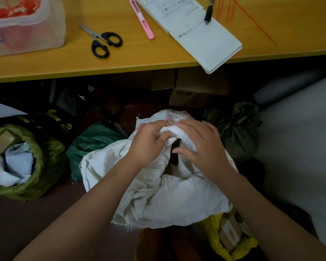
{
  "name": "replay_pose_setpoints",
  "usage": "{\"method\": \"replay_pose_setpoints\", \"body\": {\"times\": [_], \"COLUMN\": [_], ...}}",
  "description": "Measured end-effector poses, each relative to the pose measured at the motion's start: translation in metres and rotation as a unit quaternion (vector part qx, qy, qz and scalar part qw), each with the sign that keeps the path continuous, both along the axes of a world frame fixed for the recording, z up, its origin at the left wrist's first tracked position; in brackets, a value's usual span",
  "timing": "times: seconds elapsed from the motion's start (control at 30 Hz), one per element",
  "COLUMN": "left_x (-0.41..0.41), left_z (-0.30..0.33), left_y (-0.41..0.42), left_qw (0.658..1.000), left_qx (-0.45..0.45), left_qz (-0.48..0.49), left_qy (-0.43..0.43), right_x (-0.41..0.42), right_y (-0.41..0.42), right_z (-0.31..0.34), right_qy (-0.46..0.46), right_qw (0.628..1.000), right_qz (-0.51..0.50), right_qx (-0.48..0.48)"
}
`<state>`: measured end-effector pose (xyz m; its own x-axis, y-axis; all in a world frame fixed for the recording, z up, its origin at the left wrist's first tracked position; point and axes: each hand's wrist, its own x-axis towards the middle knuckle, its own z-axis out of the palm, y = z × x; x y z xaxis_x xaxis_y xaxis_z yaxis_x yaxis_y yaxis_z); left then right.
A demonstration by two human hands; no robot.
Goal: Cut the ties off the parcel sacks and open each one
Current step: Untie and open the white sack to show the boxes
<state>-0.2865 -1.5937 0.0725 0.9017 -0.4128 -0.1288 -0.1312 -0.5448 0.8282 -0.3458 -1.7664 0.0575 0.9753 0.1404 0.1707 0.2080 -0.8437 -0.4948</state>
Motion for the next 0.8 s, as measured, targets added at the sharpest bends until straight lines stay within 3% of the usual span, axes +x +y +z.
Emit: {"method": "replay_pose_setpoints", "body": {"times": [0.13, 0.2, 0.3, 0.37, 0.5, 0.67, 0.73, 0.8], "left_x": [0.007, 0.007, 0.001, -0.007, -0.012, 0.001, 0.009, 0.013], "left_z": [-0.002, -0.007, -0.011, -0.017, -0.033, -0.040, -0.039, -0.037], "left_y": [0.003, 0.006, 0.018, 0.025, 0.034, 0.029, 0.027, 0.025], "left_qw": [0.998, 0.999, 0.965, 0.949, 0.945, 0.995, 0.998, 0.996], "left_qx": [-0.044, -0.001, 0.104, 0.143, 0.233, 0.051, -0.018, -0.040], "left_qz": [-0.005, -0.004, 0.014, -0.029, -0.042, 0.038, 0.068, 0.069], "left_qy": [0.055, -0.034, -0.240, -0.279, -0.224, -0.075, 0.005, 0.049], "right_x": [0.005, 0.008, 0.013, 0.015, 0.019, 0.019, 0.017, 0.014], "right_y": [0.005, 0.006, 0.007, 0.004, 0.004, 0.002, 0.000, -0.001], "right_z": [-0.002, -0.002, -0.006, -0.007, -0.011, -0.018, -0.020, -0.021], "right_qy": [-0.031, 0.031, 0.079, 0.075, 0.096, 0.140, 0.163, 0.166], "right_qw": [0.998, 0.994, 0.983, 0.975, 0.952, 0.925, 0.908, 0.924], "right_qz": [-0.026, -0.072, -0.128, -0.158, -0.192, -0.205, -0.220, -0.215], "right_qx": [0.042, 0.079, 0.106, 0.138, 0.219, 0.289, 0.318, 0.270]}}
